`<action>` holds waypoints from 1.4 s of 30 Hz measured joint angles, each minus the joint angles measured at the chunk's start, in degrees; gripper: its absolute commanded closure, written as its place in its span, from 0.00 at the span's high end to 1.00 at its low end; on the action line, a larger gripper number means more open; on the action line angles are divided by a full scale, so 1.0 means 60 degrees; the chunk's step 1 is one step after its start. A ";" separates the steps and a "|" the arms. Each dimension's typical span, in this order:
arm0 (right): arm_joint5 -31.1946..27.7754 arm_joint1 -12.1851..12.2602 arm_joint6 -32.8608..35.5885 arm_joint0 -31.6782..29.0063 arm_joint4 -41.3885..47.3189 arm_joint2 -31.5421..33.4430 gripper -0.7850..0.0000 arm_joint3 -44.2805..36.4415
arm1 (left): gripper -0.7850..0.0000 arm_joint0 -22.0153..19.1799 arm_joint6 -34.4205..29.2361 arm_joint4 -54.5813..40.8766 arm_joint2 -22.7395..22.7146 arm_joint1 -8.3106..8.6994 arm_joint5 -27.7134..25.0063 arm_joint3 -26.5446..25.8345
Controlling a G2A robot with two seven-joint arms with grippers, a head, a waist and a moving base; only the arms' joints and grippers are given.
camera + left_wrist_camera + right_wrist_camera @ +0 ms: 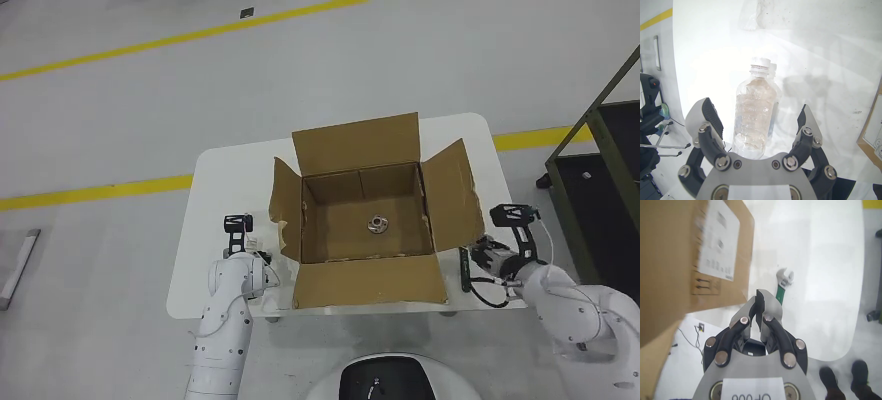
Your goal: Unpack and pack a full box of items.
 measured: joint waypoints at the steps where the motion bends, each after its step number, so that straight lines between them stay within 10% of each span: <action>1: -0.0216 0.0001 -0.0542 -0.0232 0.0222 0.0230 0.00 -0.0330 | 1.00 0.0000 0.0000 0.0000 0.0000 0.0000 0.0000 0.0000; 8: -0.1252 0.0012 -0.2773 -0.1506 0.1712 0.1636 0.00 -0.2478 | 1.00 0.0000 0.0000 0.0000 0.0000 0.0000 0.0000 0.0000; 18: -0.1109 0.0280 0.0400 0.0731 -0.0635 -0.0586 0.00 -0.3015 | 1.00 0.0000 0.0000 0.0000 0.0000 0.0000 0.0000 0.0000; 28: 0.0414 0.0054 0.0958 0.3648 -0.4401 -0.4611 0.00 -0.0075 | 1.00 0.0000 0.0000 0.0000 0.0000 0.0000 0.0000 0.0000; 42: 0.1702 -0.0281 -0.0036 0.4872 -0.3521 -0.5504 0.00 0.2900 | 1.00 0.0000 0.0000 0.0000 0.0000 0.0000 0.0000 0.0000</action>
